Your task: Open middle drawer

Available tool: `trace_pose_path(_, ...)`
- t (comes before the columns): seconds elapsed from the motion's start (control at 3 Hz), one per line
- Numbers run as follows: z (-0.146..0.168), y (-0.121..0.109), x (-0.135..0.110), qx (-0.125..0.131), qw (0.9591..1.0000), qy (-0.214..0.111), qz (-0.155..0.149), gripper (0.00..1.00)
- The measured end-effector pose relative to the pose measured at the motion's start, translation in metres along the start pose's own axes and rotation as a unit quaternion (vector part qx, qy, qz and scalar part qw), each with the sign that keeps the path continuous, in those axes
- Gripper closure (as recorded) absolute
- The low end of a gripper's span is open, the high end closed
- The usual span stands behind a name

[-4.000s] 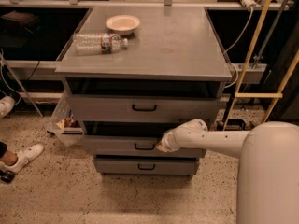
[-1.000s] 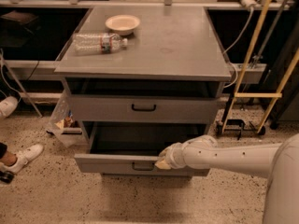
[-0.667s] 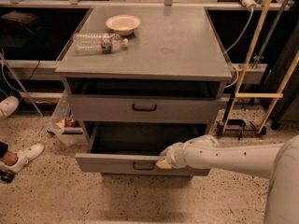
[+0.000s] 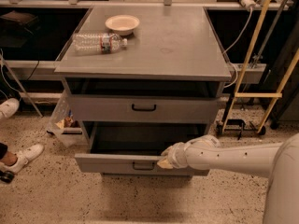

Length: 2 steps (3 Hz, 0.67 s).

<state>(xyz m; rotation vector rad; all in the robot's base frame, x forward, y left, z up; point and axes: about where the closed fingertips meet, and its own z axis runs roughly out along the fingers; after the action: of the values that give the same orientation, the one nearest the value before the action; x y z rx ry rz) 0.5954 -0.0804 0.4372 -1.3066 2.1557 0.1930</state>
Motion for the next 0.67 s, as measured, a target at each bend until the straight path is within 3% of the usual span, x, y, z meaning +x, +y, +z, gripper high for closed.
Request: trace_pose_path(0.67,-0.0008,0.0054,0.0012,-0.002,1.0000,0.004,-0.007,1.00)
